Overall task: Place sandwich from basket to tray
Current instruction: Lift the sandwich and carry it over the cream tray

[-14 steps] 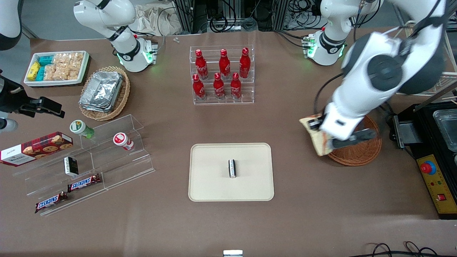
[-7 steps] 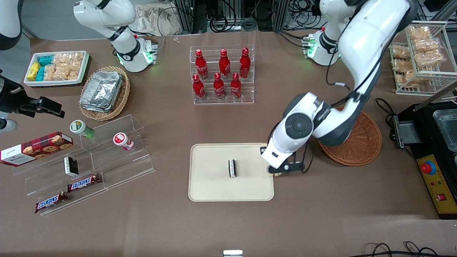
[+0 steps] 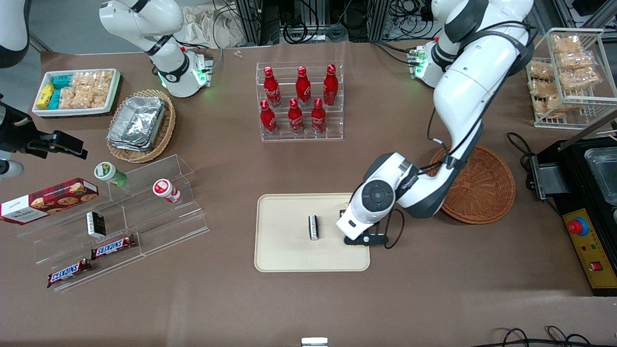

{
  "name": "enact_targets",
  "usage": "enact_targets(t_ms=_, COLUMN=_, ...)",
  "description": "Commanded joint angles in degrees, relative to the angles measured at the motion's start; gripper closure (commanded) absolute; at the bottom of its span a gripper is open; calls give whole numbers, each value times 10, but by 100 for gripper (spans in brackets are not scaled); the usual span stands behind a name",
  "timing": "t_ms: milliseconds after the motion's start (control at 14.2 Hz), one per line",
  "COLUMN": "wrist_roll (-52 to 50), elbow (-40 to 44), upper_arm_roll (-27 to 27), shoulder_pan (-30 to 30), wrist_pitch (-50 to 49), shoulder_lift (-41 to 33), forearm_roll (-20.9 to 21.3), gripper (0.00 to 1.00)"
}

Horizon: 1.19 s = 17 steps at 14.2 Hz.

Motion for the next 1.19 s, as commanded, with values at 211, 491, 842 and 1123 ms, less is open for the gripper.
enact_targets(t_ms=211, wrist_roll=1, elbow=25, upper_arm_roll=7, shoulder_pan=-12, wrist_pitch=-8, shoulder_lift=19, forearm_roll=45, gripper=3)
enact_targets(t_ms=491, wrist_roll=-4, elbow=27, upper_arm_roll=6, shoulder_pan=-10, wrist_pitch=-10, shoulder_lift=13, forearm_roll=44, gripper=0)
enact_targets(t_ms=842, wrist_roll=-27, elbow=30, upper_arm_roll=5, shoulder_pan=-5, wrist_pitch=-59, shoulder_lift=-58, forearm_roll=42, gripper=0)
enact_targets(t_ms=1123, wrist_roll=-13, elbow=-16, upper_arm_roll=3, shoulder_pan=56, wrist_pitch=-134, shoulder_lift=-181, forearm_roll=-24, gripper=0)
